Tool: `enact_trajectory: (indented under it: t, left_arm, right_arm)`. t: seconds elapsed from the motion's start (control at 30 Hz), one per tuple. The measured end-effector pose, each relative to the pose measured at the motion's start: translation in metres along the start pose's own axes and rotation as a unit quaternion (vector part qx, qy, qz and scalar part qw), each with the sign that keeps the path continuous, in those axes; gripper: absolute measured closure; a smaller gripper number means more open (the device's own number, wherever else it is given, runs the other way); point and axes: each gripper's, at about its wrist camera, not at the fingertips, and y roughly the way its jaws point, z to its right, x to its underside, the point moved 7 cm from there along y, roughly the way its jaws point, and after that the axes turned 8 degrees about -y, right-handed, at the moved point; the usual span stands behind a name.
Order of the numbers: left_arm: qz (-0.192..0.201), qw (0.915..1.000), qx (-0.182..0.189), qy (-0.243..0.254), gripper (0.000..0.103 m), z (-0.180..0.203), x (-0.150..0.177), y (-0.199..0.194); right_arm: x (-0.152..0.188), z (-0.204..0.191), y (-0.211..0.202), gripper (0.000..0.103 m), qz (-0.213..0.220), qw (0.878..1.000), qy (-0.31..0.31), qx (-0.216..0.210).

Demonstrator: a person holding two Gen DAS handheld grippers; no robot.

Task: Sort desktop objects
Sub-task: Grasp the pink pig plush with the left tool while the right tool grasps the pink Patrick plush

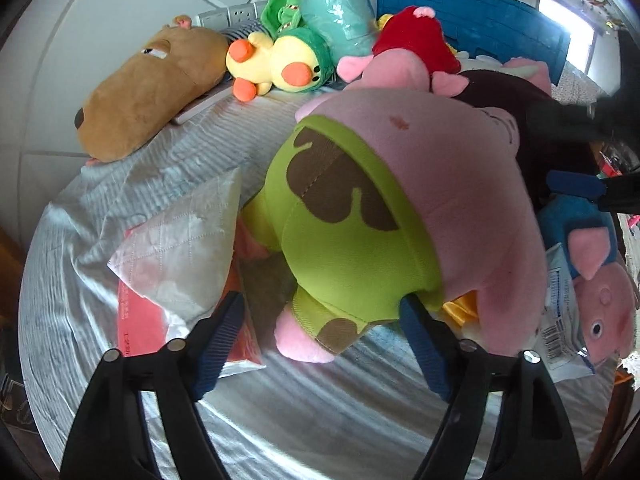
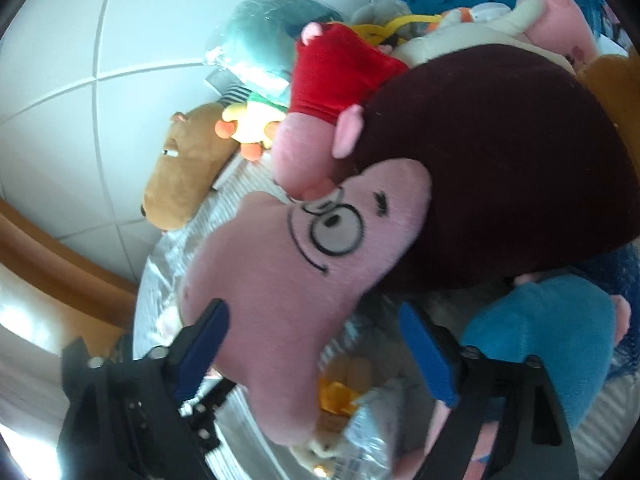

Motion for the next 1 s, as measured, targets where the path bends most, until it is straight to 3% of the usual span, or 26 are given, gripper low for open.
enact_trajectory:
  t: [0.23, 0.3, 0.33, 0.37, 0.53, 0.6, 0.67, 0.7, 0.73, 0.8, 0.83, 1.0]
  left_arm:
    - [0.008, 0.9999, 0.014, 0.004, 0.017, 0.004, -0.005, 0.021]
    - [0.010, 0.9996, 0.025, 0.005, 0.033, 0.009, -0.007, 0.022]
    - [0.010, 0.9992, 0.038, 0.003, 0.049, 0.012, -0.008, 0.021]
    - [0.012, 0.9992, 0.036, 0.008, 0.052, 0.015, -0.008, 0.020]
    - [0.025, 0.9991, 0.029, 0.015, 0.065, 0.021, -0.007, 0.004]
    - [0.035, 0.9990, 0.022, 0.019, 0.074, 0.024, -0.010, -0.009]
    - [0.051, 0.9983, 0.021, 0.020, 0.094, 0.028, -0.022, -0.026]
    - [0.059, 0.9978, 0.022, 0.019, 0.097, 0.030, -0.028, -0.035]
    - [0.068, 0.9973, 0.022, 0.019, 0.097, 0.033, -0.034, -0.045]
    - [0.075, 0.9968, 0.025, 0.011, 0.097, 0.034, -0.044, -0.058]
    - [0.071, 0.9971, 0.027, 0.001, 0.097, 0.033, -0.047, -0.061]
    - [0.021, 0.9965, 0.035, -0.073, 0.095, 0.012, -0.041, -0.054]
  right_arm:
    - [-0.011, -0.001, 0.039, 0.002, -0.019, 0.999, 0.022, -0.027]
    - [-0.013, -0.001, 0.049, 0.003, -0.023, 0.998, 0.029, -0.040]
    - [-0.014, -0.003, 0.050, 0.007, -0.020, 0.998, 0.023, -0.047]
    - [-0.016, -0.006, 0.047, 0.020, -0.012, 0.999, 0.013, -0.050]
    - [-0.018, -0.028, 0.029, 0.024, 0.015, 0.997, -0.055, -0.046]
    - [-0.018, -0.040, 0.013, 0.025, 0.035, 0.995, -0.084, -0.044]
    - [-0.019, -0.052, -0.006, 0.027, 0.052, 0.992, -0.109, -0.042]
    - [-0.019, -0.058, -0.015, 0.030, 0.060, 0.990, -0.121, -0.041]
    - [-0.021, -0.062, -0.023, 0.035, 0.066, 0.988, -0.130, -0.042]
    - [-0.024, -0.064, -0.035, 0.067, 0.067, 0.988, -0.131, -0.047]
    - [-0.025, -0.061, -0.038, 0.072, 0.062, 0.989, -0.126, -0.041]
    - [-0.028, -0.032, -0.051, 0.074, 0.044, 0.995, -0.091, -0.005]
